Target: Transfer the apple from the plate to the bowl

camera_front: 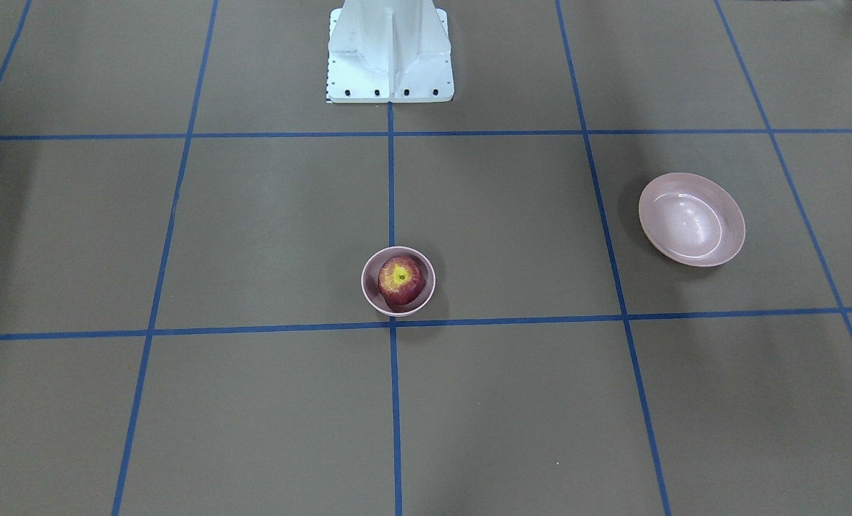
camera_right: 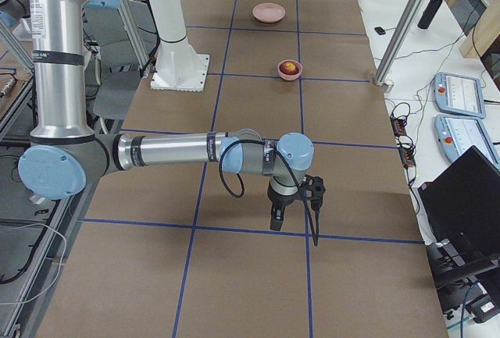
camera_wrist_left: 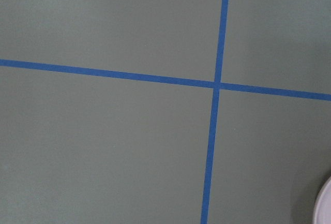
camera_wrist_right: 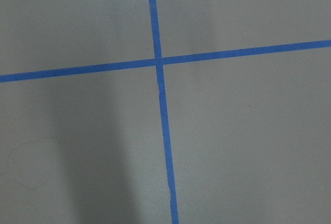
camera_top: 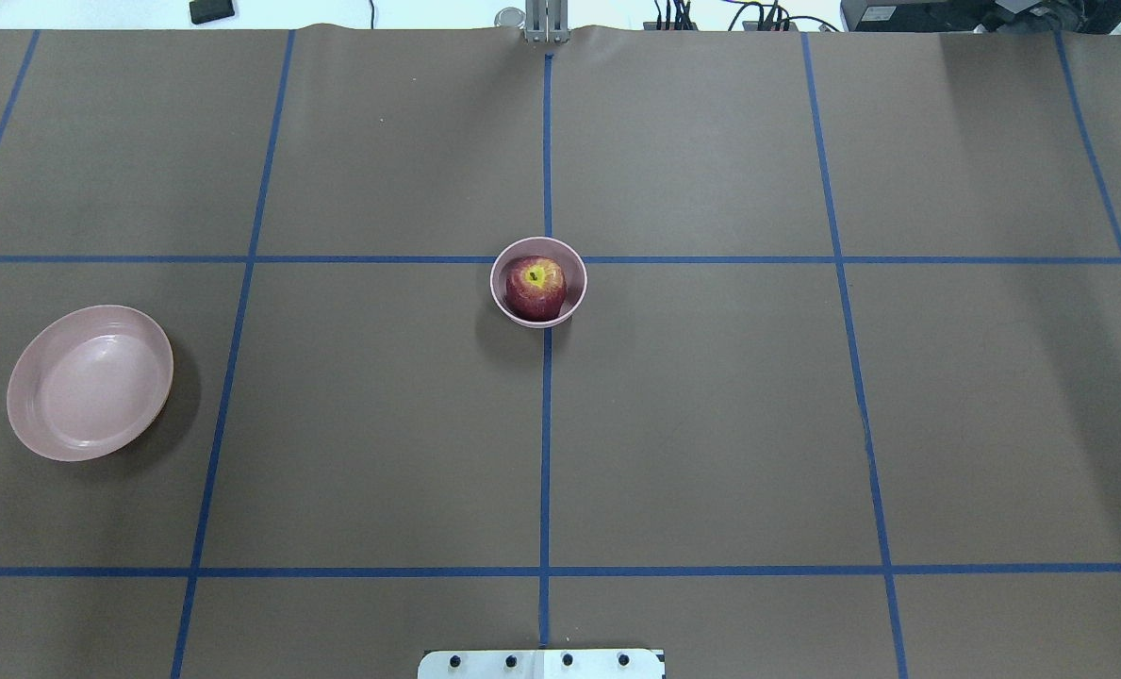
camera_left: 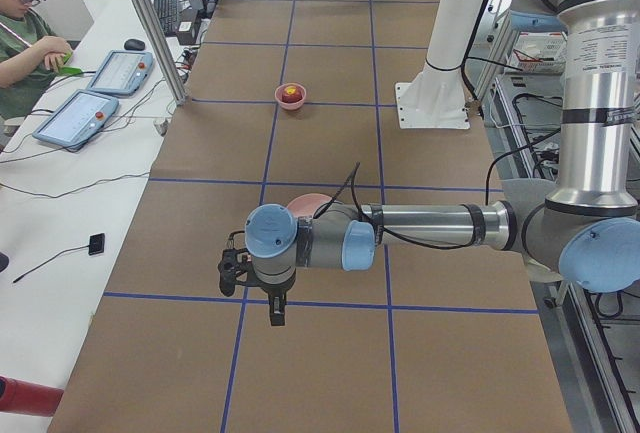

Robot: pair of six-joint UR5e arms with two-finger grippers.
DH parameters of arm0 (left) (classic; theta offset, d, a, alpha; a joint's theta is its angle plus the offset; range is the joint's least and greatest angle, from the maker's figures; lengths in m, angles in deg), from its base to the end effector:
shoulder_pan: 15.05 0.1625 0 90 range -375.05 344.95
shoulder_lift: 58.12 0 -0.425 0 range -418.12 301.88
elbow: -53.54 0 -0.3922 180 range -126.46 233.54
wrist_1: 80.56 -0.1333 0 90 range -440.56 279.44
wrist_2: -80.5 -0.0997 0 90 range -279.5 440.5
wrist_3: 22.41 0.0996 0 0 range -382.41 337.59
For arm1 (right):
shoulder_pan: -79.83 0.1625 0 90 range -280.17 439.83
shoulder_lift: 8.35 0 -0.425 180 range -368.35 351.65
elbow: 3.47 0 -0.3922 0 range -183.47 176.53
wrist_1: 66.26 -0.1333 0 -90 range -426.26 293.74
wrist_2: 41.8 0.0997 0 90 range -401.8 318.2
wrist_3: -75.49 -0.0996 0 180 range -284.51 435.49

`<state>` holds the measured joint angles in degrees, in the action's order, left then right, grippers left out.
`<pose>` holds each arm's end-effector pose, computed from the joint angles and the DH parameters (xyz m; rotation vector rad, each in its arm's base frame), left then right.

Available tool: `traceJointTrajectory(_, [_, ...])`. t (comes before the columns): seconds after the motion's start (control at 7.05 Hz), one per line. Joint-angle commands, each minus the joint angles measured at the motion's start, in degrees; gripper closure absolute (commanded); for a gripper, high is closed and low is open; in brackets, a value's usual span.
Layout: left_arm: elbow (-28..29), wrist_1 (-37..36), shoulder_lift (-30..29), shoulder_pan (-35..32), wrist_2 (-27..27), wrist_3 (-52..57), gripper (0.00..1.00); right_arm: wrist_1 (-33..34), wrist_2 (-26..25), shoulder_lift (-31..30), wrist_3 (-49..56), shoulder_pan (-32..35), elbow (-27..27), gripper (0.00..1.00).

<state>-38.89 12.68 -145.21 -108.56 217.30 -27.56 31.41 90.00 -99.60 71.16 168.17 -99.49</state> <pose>-0.0896 -0.4689 0.6535 0.0338 0.8178 -0.1229 0.0531 -0.4791 0.6340 -0.0864 -0.7260 0.0630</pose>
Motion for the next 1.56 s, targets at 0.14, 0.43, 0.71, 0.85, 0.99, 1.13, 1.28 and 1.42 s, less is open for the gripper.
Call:
traceJointTrajectory(0.14, [-0.12,-0.07,0.17,0.09,-1.17,-0.12,0.01,-0.64,0.38,-0.15,0.47,0.0,0.65,0.0])
traceJointTrajectory(0.43, [-0.03,-0.07,0.17,0.09,-1.89,-0.12,0.01,-0.64,0.64,-0.15,0.47,0.09,0.57,0.0])
traceJointTrajectory(0.71, [0.05,-0.07,0.17,0.09,-1.89,-0.12,0.01,-0.64,0.64,-0.15,0.47,0.09,0.57,0.0])
traceJointTrajectory(0.85, [0.14,-0.07,0.17,0.09,-1.89,-0.12,0.01,-0.64,0.64,-0.15,0.38,0.09,0.48,0.0])
traceJointTrajectory(0.99, [0.23,-0.16,0.17,0.09,-1.97,-0.12,0.01,-0.64,0.64,-0.24,0.47,0.09,0.3,0.0])
traceJointTrajectory(1.13, [0.23,-0.16,0.17,0.09,-1.89,-0.12,0.01,-0.64,0.64,-0.24,0.38,0.09,0.47,0.0])
traceJointTrajectory(1.28, [0.32,-0.16,0.17,0.09,-1.89,-0.12,0.01,-0.64,0.64,-0.24,0.47,0.09,0.3,0.0])
traceJointTrajectory(1.42, [0.32,-0.16,0.17,0.09,-1.89,-0.12,0.01,-0.64,0.64,-0.24,0.38,0.0,0.3,0.0])
